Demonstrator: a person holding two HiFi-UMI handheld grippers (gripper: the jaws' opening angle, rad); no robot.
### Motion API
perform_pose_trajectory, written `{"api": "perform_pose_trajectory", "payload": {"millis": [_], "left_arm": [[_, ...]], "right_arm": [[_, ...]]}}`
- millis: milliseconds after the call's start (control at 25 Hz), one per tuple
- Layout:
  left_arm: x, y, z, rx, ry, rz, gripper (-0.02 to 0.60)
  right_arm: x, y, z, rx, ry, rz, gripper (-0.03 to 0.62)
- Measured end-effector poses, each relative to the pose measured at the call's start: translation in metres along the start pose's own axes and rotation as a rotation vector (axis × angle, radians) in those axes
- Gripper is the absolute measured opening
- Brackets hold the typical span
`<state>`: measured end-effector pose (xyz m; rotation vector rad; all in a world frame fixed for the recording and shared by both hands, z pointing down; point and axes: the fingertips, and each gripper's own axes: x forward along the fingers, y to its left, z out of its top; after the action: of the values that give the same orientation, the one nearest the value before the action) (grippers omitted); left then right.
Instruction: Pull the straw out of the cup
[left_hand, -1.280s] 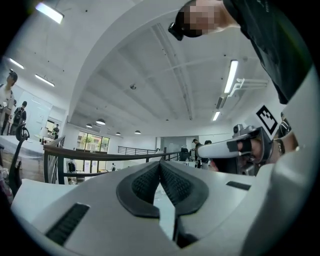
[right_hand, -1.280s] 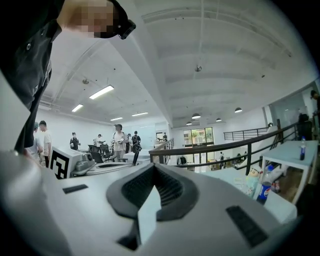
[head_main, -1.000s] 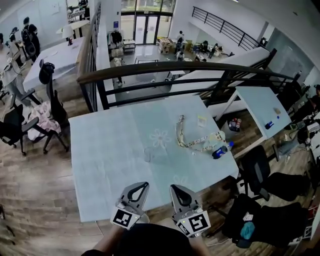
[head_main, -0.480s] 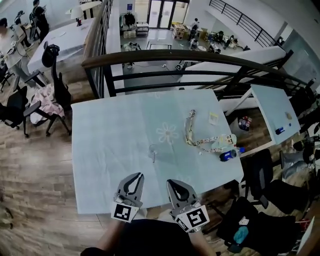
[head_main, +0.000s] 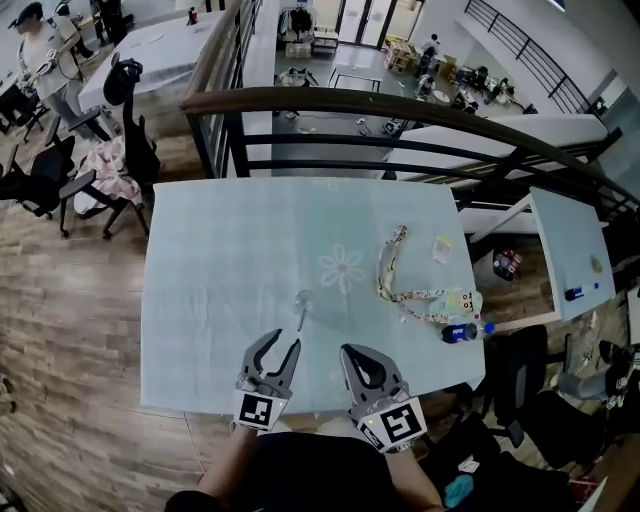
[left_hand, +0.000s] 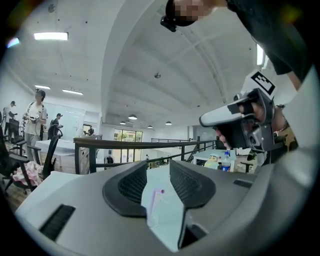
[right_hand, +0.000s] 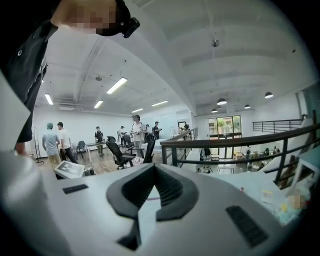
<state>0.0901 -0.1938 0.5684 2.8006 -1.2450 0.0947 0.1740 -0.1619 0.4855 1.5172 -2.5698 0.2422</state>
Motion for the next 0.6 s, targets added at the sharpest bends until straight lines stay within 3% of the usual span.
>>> {"api": "perform_pose_trajectory", "payload": {"millis": [320, 440, 600], "left_arm": [[0.028, -0.01, -0.049, 0.072, 0.082, -0.009, 0.209], [0.034, -0.007, -0.064, 0.099, 0.12, 0.026, 0.216], [0.049, -0.004, -0.08, 0.067, 0.119, 0.082, 0.216]], "right_arm": [[-0.012, -0.033, -0.02, 0.004, 0.056, 0.006, 0.009], [-0.014, -0.044, -0.023, 0.0, 0.08, 0.005, 0.009], [-0.013, -0.053, -0.027, -0.006, 0.102, 0.008, 0.009]]}}
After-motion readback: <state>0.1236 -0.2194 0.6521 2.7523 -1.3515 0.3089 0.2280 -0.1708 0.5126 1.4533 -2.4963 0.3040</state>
